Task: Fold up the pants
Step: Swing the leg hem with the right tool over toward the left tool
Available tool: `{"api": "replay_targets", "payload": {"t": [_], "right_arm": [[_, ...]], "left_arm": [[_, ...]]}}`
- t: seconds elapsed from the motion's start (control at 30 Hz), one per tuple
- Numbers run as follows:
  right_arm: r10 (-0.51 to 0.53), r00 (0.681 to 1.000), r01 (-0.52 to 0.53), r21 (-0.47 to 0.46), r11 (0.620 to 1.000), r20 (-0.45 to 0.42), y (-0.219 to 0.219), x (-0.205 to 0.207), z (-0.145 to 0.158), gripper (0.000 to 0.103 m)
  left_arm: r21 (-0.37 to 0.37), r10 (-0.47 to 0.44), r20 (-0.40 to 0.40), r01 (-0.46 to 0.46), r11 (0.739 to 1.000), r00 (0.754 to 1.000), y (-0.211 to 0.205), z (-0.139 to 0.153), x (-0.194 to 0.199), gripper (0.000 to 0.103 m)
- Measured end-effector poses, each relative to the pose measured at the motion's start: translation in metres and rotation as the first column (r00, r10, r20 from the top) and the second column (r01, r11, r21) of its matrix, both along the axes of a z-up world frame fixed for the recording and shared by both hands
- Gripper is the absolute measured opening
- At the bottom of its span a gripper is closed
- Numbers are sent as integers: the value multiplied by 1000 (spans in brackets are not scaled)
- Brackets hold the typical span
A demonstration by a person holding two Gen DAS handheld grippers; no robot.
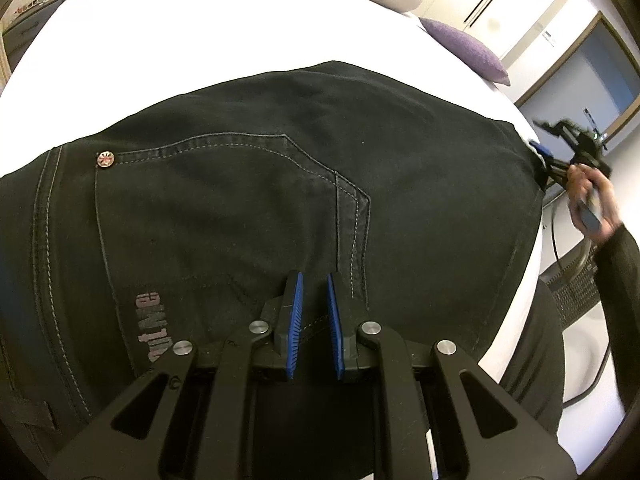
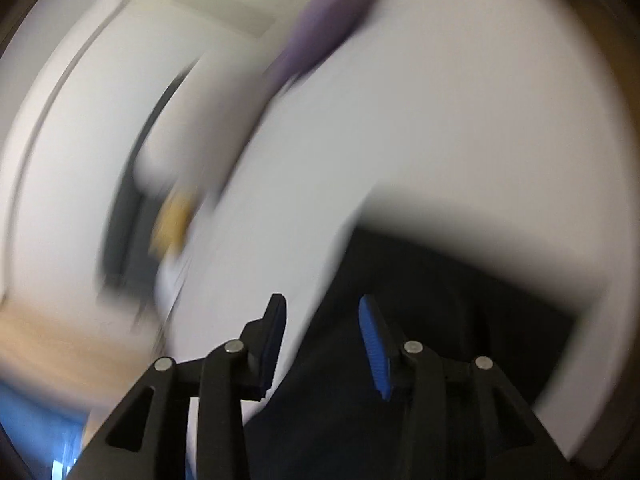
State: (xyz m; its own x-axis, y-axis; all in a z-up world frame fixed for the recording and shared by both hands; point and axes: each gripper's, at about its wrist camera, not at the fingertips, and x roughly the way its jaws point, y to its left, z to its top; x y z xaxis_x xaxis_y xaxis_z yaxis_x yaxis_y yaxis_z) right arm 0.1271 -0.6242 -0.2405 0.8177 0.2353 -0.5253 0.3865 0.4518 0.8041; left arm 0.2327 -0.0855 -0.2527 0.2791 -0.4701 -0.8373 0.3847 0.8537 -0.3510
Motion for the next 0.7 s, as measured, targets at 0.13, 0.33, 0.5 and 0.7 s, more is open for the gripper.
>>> {"api": "replay_targets", "payload": {"t": [0.13, 0.33, 0.5, 0.7], "right_arm": [[389, 921, -389, 58, 920, 0, 126, 51, -21, 42], [371, 924, -347, 208, 915, -93, 122, 98, -80, 0], [-93, 982, 104, 55, 993, -163, -10, 69, -60, 0], [-9, 1000, 9, -40, 999, -11, -2, 25, 10, 49]], "left_arm": [[21, 6, -10, -5, 1000, 1000, -3, 4, -1, 13], [-4, 5, -24, -5, 1000, 1000, 2, 5, 1, 13], [-30, 13, -24, -14, 999, 1000, 8, 1, 3, 13], [-42, 58, -39, -60, 997, 998, 11, 5, 2, 13]]}}
